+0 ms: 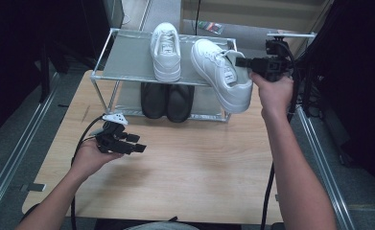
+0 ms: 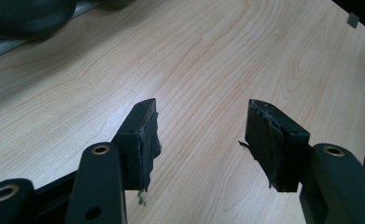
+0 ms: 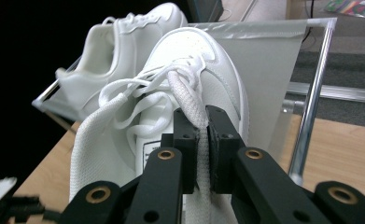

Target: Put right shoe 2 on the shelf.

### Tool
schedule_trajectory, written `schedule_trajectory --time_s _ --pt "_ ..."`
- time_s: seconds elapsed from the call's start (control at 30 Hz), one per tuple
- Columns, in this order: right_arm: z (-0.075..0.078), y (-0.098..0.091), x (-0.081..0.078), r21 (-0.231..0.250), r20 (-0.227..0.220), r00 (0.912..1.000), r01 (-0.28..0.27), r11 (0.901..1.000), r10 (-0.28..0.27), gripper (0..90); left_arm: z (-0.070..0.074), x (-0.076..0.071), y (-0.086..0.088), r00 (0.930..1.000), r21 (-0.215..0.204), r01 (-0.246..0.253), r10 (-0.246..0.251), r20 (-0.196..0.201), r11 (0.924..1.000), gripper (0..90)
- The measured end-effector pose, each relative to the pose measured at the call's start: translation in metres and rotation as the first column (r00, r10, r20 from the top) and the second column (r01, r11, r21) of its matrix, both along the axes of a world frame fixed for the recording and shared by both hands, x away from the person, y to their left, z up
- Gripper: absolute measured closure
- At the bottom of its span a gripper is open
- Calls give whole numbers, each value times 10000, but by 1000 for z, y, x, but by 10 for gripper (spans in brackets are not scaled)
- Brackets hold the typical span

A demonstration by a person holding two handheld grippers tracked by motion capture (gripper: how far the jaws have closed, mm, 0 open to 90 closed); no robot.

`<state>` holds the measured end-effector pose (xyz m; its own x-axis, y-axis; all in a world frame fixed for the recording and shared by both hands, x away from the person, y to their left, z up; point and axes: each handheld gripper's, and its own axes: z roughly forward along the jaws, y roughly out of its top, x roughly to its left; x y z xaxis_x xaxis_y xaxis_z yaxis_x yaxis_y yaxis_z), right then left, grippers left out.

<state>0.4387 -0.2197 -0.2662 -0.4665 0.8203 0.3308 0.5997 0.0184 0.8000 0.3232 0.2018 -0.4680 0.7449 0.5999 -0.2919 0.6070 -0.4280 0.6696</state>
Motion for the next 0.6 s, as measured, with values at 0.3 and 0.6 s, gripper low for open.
schedule_trajectory --time_s 0.3,0.6 --pt "-4 35 46 -91 74 9960 891 9960 -890 858 0 -1 -1 9999 -45 171 -171 5 9998 448" --pt "-12 61 80 -250 -96 9882 1523 9880 -1526 857 1 -2 -4 9992 65 371 -372 114 9993 447"
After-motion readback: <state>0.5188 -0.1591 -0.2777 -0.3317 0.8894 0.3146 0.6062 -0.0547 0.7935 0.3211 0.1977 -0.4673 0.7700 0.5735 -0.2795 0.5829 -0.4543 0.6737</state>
